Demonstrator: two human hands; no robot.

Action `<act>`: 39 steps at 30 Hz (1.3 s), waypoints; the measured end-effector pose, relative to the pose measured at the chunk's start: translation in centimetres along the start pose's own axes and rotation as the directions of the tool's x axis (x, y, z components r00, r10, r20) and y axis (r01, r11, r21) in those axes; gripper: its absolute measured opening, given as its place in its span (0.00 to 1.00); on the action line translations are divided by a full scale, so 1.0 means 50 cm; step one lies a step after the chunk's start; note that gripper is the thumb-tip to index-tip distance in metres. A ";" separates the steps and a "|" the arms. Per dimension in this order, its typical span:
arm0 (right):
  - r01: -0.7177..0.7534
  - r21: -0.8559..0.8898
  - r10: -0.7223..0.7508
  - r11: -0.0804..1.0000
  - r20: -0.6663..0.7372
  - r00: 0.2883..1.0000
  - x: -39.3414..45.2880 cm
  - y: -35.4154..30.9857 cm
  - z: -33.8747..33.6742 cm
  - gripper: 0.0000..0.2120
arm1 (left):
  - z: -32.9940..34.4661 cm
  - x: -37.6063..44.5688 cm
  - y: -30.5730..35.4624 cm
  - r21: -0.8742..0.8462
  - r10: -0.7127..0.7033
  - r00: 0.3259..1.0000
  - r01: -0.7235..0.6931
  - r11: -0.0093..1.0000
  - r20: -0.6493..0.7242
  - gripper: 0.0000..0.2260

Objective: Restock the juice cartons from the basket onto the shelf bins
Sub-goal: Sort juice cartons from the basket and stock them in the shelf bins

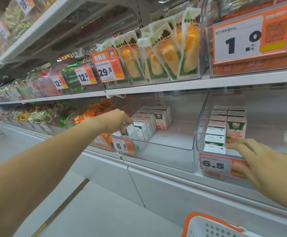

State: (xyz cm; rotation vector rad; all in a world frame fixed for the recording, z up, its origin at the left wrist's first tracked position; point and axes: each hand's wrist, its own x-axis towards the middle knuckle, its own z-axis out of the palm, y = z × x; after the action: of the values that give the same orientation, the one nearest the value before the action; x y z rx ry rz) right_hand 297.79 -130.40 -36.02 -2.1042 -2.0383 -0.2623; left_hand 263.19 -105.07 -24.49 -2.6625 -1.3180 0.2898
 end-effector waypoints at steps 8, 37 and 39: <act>0.026 -0.003 -0.026 1.000 -0.059 0.998 0.003 0.006 0.008 0.20 | 0.036 -0.002 0.030 -0.047 -0.072 0.979 0.082 0.995 0.189 0.20; -0.017 0.254 -0.162 0.967 0.668 0.726 -0.185 -0.050 0.164 0.16 | 0.526 -0.208 0.640 -0.420 0.324 0.845 -0.133 0.898 0.426 0.21; -0.088 0.228 -0.124 0.970 0.769 0.626 -0.235 -0.042 0.219 0.16 | 0.573 -0.229 0.635 -0.349 0.260 0.849 -0.096 0.932 0.460 0.26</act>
State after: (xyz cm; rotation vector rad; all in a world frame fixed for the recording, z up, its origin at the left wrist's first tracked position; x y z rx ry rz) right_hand 295.18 -138.74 -49.64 -2.2344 -2.3113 1.0642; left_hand 273.87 -131.72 -58.21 -3.1285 -1.3253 0.9296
